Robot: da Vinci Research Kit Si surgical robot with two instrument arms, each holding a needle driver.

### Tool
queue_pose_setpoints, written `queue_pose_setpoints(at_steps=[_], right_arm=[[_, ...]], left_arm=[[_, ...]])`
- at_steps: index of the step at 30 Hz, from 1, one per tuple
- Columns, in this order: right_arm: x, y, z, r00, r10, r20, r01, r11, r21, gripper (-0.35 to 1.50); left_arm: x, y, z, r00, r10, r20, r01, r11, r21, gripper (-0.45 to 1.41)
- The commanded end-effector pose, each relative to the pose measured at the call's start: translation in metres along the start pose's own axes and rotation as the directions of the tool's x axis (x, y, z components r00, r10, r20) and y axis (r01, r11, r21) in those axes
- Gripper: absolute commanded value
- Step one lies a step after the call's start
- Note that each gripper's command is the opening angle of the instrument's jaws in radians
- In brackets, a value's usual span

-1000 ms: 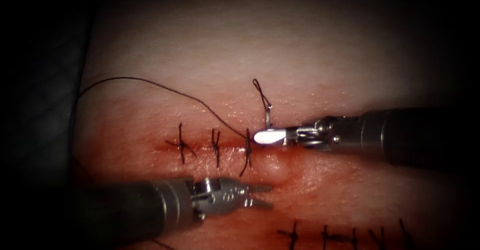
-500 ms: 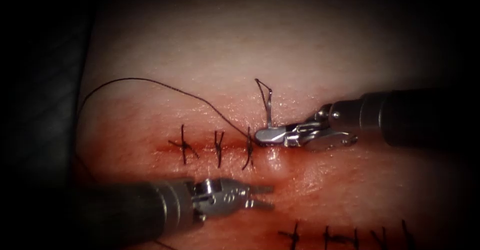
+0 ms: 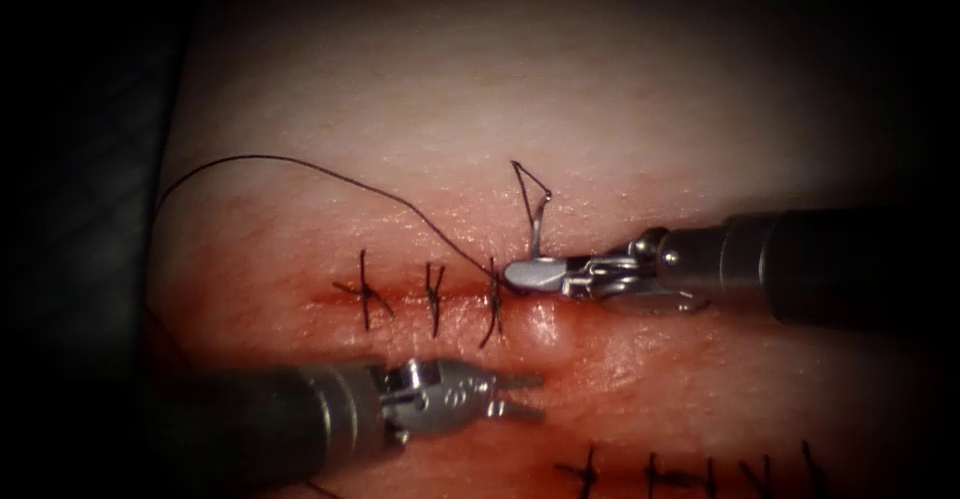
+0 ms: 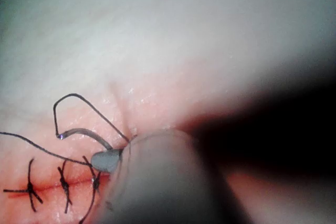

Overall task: Wound Closure
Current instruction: Pierce the needle through the bottom of the incision using the right needle driver.

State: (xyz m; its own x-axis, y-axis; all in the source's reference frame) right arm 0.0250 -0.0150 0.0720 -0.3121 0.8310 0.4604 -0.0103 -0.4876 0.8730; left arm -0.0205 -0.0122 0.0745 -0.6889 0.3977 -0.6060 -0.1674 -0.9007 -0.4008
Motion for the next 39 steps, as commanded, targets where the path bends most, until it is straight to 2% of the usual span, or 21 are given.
queue_pose_setpoints(at_steps=[1,3,4,6,9,11,12,15,16,17,18,19,24,31,33,39], right_arm=[[0.0006,0.0007,0.0007,0.999,-0.042,-0.020,0.042,0.999,-0.005,0.52],[0.0022,0.0011,0.0005,0.987,-0.145,-0.065,0.144,0.989,-0.020,0.91],[0.0028,0.0014,0.0003,0.982,-0.169,-0.086,0.169,0.986,-0.018,1.01],[0.0035,0.0016,-0.0001,0.970,-0.218,-0.106,0.217,0.976,-0.028,1.06],[0.0049,0.0018,-0.0011,0.928,-0.352,-0.124,0.347,0.936,-0.067,1.16],[0.0055,0.0017,-0.0015,0.874,-0.471,-0.121,0.462,0.882,-0.097,1.25],[0.0062,0.0014,-0.0018,0.824,-0.555,-0.116,0.543,0.831,-0.123,1.35],[0.0071,0.0007,-0.0019,0.755,-0.648,-0.100,0.633,0.760,-0.148,1.43],[0.0073,0.0004,-0.0019,0.738,-0.668,-0.096,0.651,0.743,-0.156,1.45],[0.0076,-0.0002,-0.0017,0.685,-0.725,-0.071,0.712,0.687,-0.144,1.46],[0.0077,-0.0005,-0.0016,0.680,-0.730,-0.065,0.719,0.682,-0.135,1.46],[0.0078,-0.0011,-0.0013,0.657,-0.752,-0.050,0.745,0.658,-0.113,1.46],[0.0071,-0.0022,-0.0002,0.588,-0.808,-0.039,0.801,0.589,-0.111,1.46],[0.0079,-0.0031,0.0008,0.546,-0.837,-0.028,0.829,0.545,-0.128,1.41],[0.0084,-0.0033,0.0010,0.528,-0.849,0.011,0.842,0.522,-0.136,1.36],[0.0082,-0.0033,0.0016,0.529,-0.848,0.032,0.842,0.521,-0.137,1.31]], left_arm=[[0.0001,0.0000,0.0007,1.000,0.001,-0.001,-0.001,1.000,0.001,0.07],[0.0001,0.0002,0.0006,1.000,0.001,-0.001,-0.001,1.000,0.001,0.07],[0.0001,0.0002,0.0006,1.000,0.001,-0.001,-0.001,1.000,0.000,0.07],[0.0001,0.0002,0.0005,1.000,0.001,-0.001,-0.001,1.000,0.000,0.07],[0.0000,0.0003,0.0004,1.000,0.002,0.002,-0.002,1.000,-0.002,0.05],[0.0000,0.0003,0.0004,1.000,0.002,0.002,-0.002,1.000,-0.002,0.05],[0.0000,0.0004,0.0004,1.000,0.003,0.005,-0.003,1.000,-0.003,0.05],[0.0000,0.0005,0.0005,1.000,0.004,0.008,-0.004,1.000,-0.004,0.05],[0.0000,0.0006,0.0005,1.000,0.004,0.008,-0.004,1.000,-0.003,0.05],[0.0000,0.0007,0.0005,1.000,0.005,0.010,-0.005,1.000,-0.004,0.05],[0.0000,0.0007,0.0005,1.000,0.005,0.010,-0.005,1.000,-0.004,0.05],[-0.0001,0.0008,0.0005,1.000,0.006,0.010,-0.006,1.000,-0.004,0.05],[-0.0002,0.0008,0.0006,1.000,0.007,0.013,-0.007,1.000,-0.005,0.05],[-0.0002,0.0010,0.0006,1.000,0.009,0.018,-0.009,1.000,-0.007,0.05],[-0.0002,0.0010,0.0006,1.000,0.009,0.018,-0.009,1.000,-0.007,0.03],[-0.0002,0.0010,0.0006,1.000,0.009,0.019,-0.009,1.000,-0.006,0.03]])
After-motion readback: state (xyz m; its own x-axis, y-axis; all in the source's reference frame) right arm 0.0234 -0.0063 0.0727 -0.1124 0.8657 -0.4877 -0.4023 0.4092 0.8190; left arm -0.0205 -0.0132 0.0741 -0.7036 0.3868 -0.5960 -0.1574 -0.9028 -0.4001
